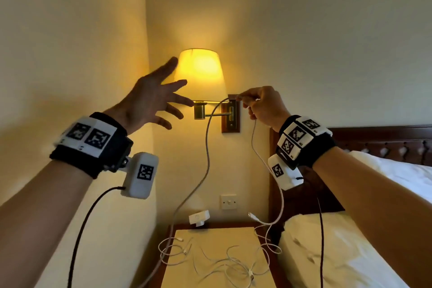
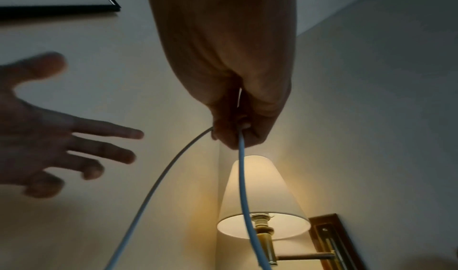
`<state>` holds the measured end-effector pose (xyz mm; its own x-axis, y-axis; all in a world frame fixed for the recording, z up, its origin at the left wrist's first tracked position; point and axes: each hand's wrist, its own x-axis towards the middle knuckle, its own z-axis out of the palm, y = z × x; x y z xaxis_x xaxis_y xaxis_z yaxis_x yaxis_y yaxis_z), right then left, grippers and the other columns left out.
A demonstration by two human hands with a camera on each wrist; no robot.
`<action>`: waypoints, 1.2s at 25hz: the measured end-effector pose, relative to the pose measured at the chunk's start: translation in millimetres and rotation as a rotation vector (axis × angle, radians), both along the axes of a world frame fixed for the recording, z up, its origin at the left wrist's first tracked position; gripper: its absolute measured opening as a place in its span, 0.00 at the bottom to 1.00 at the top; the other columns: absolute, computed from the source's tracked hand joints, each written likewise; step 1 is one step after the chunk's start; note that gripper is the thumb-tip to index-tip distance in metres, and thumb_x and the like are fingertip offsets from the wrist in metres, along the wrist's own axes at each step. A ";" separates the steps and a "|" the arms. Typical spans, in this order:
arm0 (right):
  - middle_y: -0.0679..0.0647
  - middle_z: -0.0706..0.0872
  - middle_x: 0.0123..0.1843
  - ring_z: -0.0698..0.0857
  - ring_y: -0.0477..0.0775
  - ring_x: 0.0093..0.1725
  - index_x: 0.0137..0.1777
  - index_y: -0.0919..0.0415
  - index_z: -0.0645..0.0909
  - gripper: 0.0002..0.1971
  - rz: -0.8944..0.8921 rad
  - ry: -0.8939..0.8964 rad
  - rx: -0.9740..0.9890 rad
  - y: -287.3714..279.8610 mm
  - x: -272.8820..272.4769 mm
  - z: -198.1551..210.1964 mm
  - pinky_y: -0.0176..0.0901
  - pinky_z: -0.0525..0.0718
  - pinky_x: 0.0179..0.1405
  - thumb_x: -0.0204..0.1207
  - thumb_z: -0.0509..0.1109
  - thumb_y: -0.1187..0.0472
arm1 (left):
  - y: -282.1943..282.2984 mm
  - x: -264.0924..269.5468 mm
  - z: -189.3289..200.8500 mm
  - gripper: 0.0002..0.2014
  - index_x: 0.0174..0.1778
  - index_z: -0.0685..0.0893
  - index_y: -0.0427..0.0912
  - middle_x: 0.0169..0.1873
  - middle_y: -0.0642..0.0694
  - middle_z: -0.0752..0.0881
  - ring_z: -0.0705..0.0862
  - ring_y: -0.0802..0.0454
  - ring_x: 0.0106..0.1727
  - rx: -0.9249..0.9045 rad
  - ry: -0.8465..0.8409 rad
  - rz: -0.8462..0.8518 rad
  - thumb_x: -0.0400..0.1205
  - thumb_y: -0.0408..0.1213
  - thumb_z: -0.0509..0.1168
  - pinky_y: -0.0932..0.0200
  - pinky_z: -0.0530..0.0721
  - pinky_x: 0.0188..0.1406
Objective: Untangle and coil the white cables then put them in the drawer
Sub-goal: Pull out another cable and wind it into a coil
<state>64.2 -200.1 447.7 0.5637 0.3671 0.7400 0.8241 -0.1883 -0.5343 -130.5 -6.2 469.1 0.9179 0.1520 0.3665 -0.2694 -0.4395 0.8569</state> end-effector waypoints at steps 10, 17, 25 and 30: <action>0.49 0.79 0.33 0.75 0.43 0.29 0.44 0.57 0.82 0.12 0.229 0.005 -0.360 -24.2 -44.4 -29.3 0.33 0.75 0.30 0.86 0.61 0.56 | -14.2 20.6 -38.9 0.14 0.44 0.86 0.40 0.42 0.40 0.84 0.80 0.39 0.42 0.257 -0.297 0.629 0.86 0.33 0.55 0.54 0.76 0.38; 0.46 0.78 0.30 0.74 0.37 0.21 0.44 0.57 0.82 0.11 0.067 -0.001 -0.277 -51.4 -31.3 -49.2 0.32 0.74 0.26 0.85 0.63 0.55 | -14.1 6.5 -42.4 0.24 0.71 0.78 0.38 0.71 0.38 0.77 0.76 0.38 0.70 0.449 -0.070 0.711 0.82 0.47 0.58 0.50 0.73 0.67; 0.48 0.78 0.29 0.75 0.38 0.23 0.45 0.57 0.86 0.10 0.174 0.071 -0.297 -53.9 -42.1 -35.7 0.30 0.76 0.28 0.83 0.66 0.55 | -37.6 34.8 -83.0 0.14 0.38 0.82 0.44 0.37 0.45 0.84 0.87 0.47 0.33 0.351 -0.257 0.537 0.85 0.28 0.56 0.63 0.85 0.31; 0.48 0.81 0.36 0.79 0.42 0.30 0.58 0.60 0.85 0.10 0.173 0.013 -0.327 -51.7 -44.0 -32.9 0.32 0.81 0.33 0.85 0.63 0.60 | -40.1 38.8 -92.4 0.20 0.70 0.78 0.42 0.62 0.46 0.84 0.82 0.48 0.63 0.466 -0.122 0.439 0.81 0.35 0.68 0.50 0.80 0.66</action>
